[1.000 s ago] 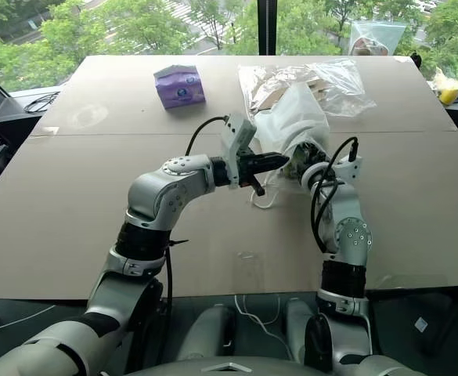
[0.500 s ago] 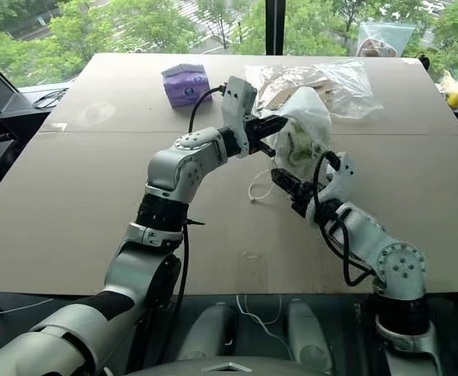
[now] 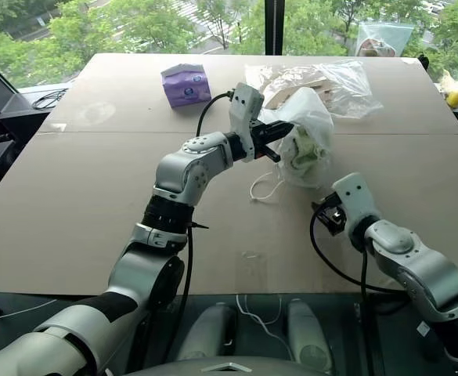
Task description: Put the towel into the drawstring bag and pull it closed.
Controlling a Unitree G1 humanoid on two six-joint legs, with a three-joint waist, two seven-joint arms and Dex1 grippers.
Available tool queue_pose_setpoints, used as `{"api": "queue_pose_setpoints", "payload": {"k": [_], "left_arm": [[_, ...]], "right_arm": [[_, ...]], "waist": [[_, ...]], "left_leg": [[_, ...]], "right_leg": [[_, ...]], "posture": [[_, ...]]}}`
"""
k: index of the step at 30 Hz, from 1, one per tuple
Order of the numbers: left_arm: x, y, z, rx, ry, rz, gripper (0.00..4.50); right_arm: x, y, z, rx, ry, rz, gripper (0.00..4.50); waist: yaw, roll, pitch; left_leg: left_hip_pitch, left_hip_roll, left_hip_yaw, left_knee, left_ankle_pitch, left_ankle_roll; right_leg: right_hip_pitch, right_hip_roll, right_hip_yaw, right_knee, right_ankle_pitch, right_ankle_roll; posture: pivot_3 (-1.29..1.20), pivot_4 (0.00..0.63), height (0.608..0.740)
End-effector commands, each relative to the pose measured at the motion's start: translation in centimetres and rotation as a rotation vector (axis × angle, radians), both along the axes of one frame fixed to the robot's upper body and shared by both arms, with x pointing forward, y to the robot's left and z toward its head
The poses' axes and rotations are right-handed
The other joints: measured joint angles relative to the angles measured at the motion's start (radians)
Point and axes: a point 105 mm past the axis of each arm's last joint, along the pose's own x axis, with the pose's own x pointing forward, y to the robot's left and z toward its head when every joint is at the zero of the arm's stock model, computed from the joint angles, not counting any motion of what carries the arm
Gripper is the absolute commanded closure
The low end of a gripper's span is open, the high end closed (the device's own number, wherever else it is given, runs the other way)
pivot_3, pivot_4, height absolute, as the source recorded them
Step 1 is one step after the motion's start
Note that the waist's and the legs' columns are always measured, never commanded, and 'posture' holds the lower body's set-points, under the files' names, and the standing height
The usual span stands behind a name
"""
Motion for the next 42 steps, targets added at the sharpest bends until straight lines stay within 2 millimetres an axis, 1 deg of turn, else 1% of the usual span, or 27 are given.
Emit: {"api": "queue_pose_setpoints", "payload": {"k": [1,3,5,6,9,11,14,15,18,19,20,23,26,28,29,32,34,36,38,39,40,42], "left_arm": [[-0.2,-0.1,1.5,-0.015,-0.061,-0.011,4.50],[-0.2,-0.1,1.4,-0.005,-0.065,-0.010,4.50],[-0.2,-0.1,1.4,-0.003,-0.067,-0.013,4.50],[-0.2,-0.1,1.5,-0.003,-0.067,-0.013,4.50],[-0.2,0.0,1.4,-0.002,-0.066,-0.012,4.50],[-0.2,-0.1,1.2,0.003,-0.065,-0.015,4.50],[-0.3,-0.2,1.1,0.008,-0.067,-0.019,4.50],[-0.3,-0.2,1.1,0.008,-0.067,-0.018,4.50],[-0.3,-0.1,1.1,0.010,-0.068,-0.016,4.50],[-0.2,0.0,1.1,0.011,-0.068,-0.015,4.50],[-0.2,0.0,1.0,0.012,-0.068,-0.014,4.50],[-0.1,0.1,0.9,0.013,-0.067,-0.011,4.50],[-0.2,0.0,0.7,0.015,-0.064,-0.013,4.50],[-0.3,-0.1,0.6,0.016,-0.063,-0.016,4.50],[-0.3,-0.2,0.5,0.016,-0.062,-0.016,4.50],[-0.2,-0.2,0.3,0.021,-0.051,-0.012,4.50],[-0.4,-0.3,0.2,0.017,-0.038,-0.026,4.50],[-0.8,-0.4,0.5,-0.022,-0.032,-0.060,4.50],[-1.3,-0.3,1.9,-0.134,-0.017,-0.104,4.50],[-1.4,-0.1,2.4,-0.172,-0.012,-0.119,4.50],[-1.5,0.0,2.6,-0.173,-0.008,-0.127,4.50],[-1.9,0.2,2.4,-0.137,-0.016,-0.160,3.95]], "right_arm": [[1.1,0.9,1.5,0.115,-0.066,-0.007,0.81],[2.0,0.6,1.4,0.122,-0.085,-0.058,0.81],[2.8,0.8,2.0,0.242,-0.101,-0.102,0.81],[3.0,0.8,2.3,0.286,-0.109,-0.119,0.81],[3.3,0.7,2.8,0.311,-0.147,-0.154,0.81],[3.6,0.7,3.1,0.362,-0.167,-0.187,0.81],[3.8,0.9,3.2,0.410,-0.169,-0.204,1.64],[3.8,1.0,3.1,0.408,-0.168,-0.205,2.21],[3.5,1.1,2.7,0.383,-0.149,-0.193,3.57],[3.3,1.1,2.7,0.376,-0.148,-0.190,4.15],[3.2,1.0,2.7,0.374,-0.149,-0.189,4.48],[2.4,1.2,3.2,0.363,-0.138,-0.151,4.48],[1.1,1.7,3.0,0.335,-0.087,-0.081,4.48],[0.5,1.4,2.8,0.272,-0.065,-0.056,4.48],[0.3,0.9,2.8,0.221,-0.065,-0.053,4.48],[0.8,-1.8,3.0,0.035,-0.104,-0.121,4.48],[1.8,-4.2,4.3,-0.105,-0.188,-0.208,4.48],[2.7,-6.1,6.1,-0.188,-0.298,-0.304,4.48],[3.3,-6.8,7.9,-0.171,-0.396,-0.381,4.48],[3.5,-6.9,8.5,-0.139,-0.427,-0.406,4.48],[3.6,-6.8,8.8,-0.113,-0.443,-0.422,4.48],[3.7,-6.6,8.8,-0.087,-0.457,-0.437,4.50]], "waist": [[-0.001,0.000,0.000],[0.000,0.000,0.000],[0.001,0.000,0.000],[0.001,0.000,0.000],[0.002,0.000,0.000],[0.002,0.000,0.000],[0.001,0.000,0.000],[0.001,0.000,0.000],[0.000,0.000,0.000],[0.000,0.000,0.000],[0.000,0.000,0.000],[0.000,0.000,0.000],[0.000,0.000,0.000],[0.001,0.000,0.000],[0.001,0.000,0.000],[0.001,0.000,0.000],[0.001,0.000,0.000],[-0.002,0.000,0.000],[-0.002,0.000,0.000],[-0.003,0.000,0.000],[-0.003,0.000,0.000],[-0.001,0.000,0.000]], "left_leg": [[0.000,0.000,0.000,0.000,0.000,0.000],[0.000,0.000,0.000,0.000,0.000,0.000],[0.000,0.000,0.000,0.000,0.000,0.000],[0.000,0.000,0.000,0.001,0.000,0.000],[0.000,0.000,0.000,0.001,0.000,0.000],[0.000,0.000,0.000,0.000,0.000,0.000],[0.000,0.000,0.000,0.000,0.000,0.000],[0.000,0.000,0.000,0.000,0.000,0.000],[0.000,0.000,0.000,0.000,0.000,0.000],[0.000,0.000,0.000,0.000,0.000,0.000],[0.000,0.000,0.000,0.000,0.000,0.000],[0.001,0.000,-0.001,0.000,0.000,0.000],[0.000,0.000,0.000,0.000,0.000,0.000],[0.000,0.000,-0.001,0.000,0.000,0.000],[0.000,0.000,-0.001,0.000,0.000,0.000],[0.000,0.000,0.000,0.000,0.000,0.000],[0.001,0.000,0.000,0.001,0.000,0.000],[0.001,0.000,0.000,0.001,0.000,0.000],[0.001,0.000,0.000,0.001,0.000,0.000],[0.001,0.000,0.000,0.000,0.000,0.000],[0.001,0.001,-0.001,0.000,0.000,0.000],[0.001,0.001,-0.001,0.000,0.000,0.000]], "right_leg": [[0.000,0.000,0.000,0.000,0.000,0.000],[0.000,0.000,0.000,0.000,0.000,0.000],[0.000,0.000,0.000,0.000,0.000,0.000],[0.000,0.000,0.000,0.000,0.000,0.000],[0.000,0.000,0.000,0.001,0.000,0.000],[0.000,0.000,0.000,0.001,0.000,0.000],[0.000,0.000,0.000,0.001,0.001,-0.001],[0.000,0.000,0.000,0.001,0.001,-0.002],[0.000,0.000,0.000,0.001,0.001,-0.002],[0.000,0.000,0.000,0.001,0.001,-0.002],[0.000,0.000,0.000,0.001,0.001,-0.001],[0.000,0.000,0.000,0.001,0.001,-0.002],[0.000,0.000,0.000,0.001,0.001,-0.002],[0.000,0.000,0.000,0.001,0.001,-0.001],[0.000,0.000,0.000,0.001,0.001,-0.001],[0.000,0.000,0.000,0.001,0.000,0.000],[0.000,0.000,0.000,0.001,0.000,0.000],[0.000,0.000,0.000,0.001,0.000,0.000],[0.000,0.000,0.000,0.002,0.000,0.000],[0.000,0.001,0.000,0.002,0.000,0.000],[0.000,0.001,0.000,0.002,0.000,0.000],[0.000,0.001,0.000,0.002,0.000,0.000]], "posture": [[0.00,0.150,0.740],[0.00,0.150,0.740],[0.00,0.150,0.740],[0.00,0.150,0.740],[0.00,0.150,0.740],[0.00,0.150,0.740],[0.00,0.150,0.740],[0.00,0.150,0.740],[0.00,0.150,0.740],[0.00,0.150,0.740],[0.00,0.150,0.740],[0.00,0.150,0.740],[0.00,0.150,0.740],[0.00,0.150,0.740],[0.00,0.150,0.740],[0.00,0.150,0.740],[0.00,0.150,0.740],[0.00,0.150,0.740],[0.00,0.150,0.740],[0.00,0.150,0.740],[0.00,0.150,0.740],[0.00,0.150,0.740]]}}
